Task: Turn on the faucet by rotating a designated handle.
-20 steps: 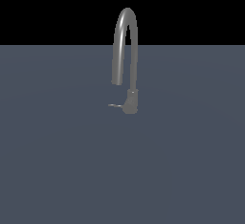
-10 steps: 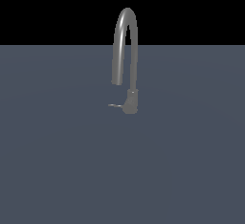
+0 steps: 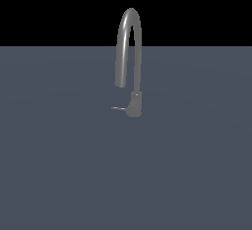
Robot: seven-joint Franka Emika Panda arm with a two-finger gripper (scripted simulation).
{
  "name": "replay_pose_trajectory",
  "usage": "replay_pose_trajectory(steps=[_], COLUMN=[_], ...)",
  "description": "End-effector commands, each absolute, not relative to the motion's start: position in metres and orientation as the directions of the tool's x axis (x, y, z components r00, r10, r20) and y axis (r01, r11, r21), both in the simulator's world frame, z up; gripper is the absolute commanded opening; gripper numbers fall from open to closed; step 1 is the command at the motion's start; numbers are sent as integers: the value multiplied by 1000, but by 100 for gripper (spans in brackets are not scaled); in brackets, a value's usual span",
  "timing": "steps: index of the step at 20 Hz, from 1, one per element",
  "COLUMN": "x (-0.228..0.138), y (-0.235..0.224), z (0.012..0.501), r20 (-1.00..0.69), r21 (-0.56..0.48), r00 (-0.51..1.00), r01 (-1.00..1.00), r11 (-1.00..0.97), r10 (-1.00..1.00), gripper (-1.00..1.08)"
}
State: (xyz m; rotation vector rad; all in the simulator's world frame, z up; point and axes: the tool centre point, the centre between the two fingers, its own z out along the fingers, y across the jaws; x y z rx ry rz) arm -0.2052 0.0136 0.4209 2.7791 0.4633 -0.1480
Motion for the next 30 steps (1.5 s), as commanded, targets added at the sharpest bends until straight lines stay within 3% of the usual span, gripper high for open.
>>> replay_pose_trajectory(steps=[1, 14, 30], x=[-194, -154, -128], y=[21, 50, 69], z=[409, 348, 282], r20=[-185, -374, -577], r21=[353, 550, 609], r00=[913, 728, 504], r01=[407, 673, 790], r11=[-843, -494, -72], r10=[364, 575, 642], gripper=[-100, -100, -100])
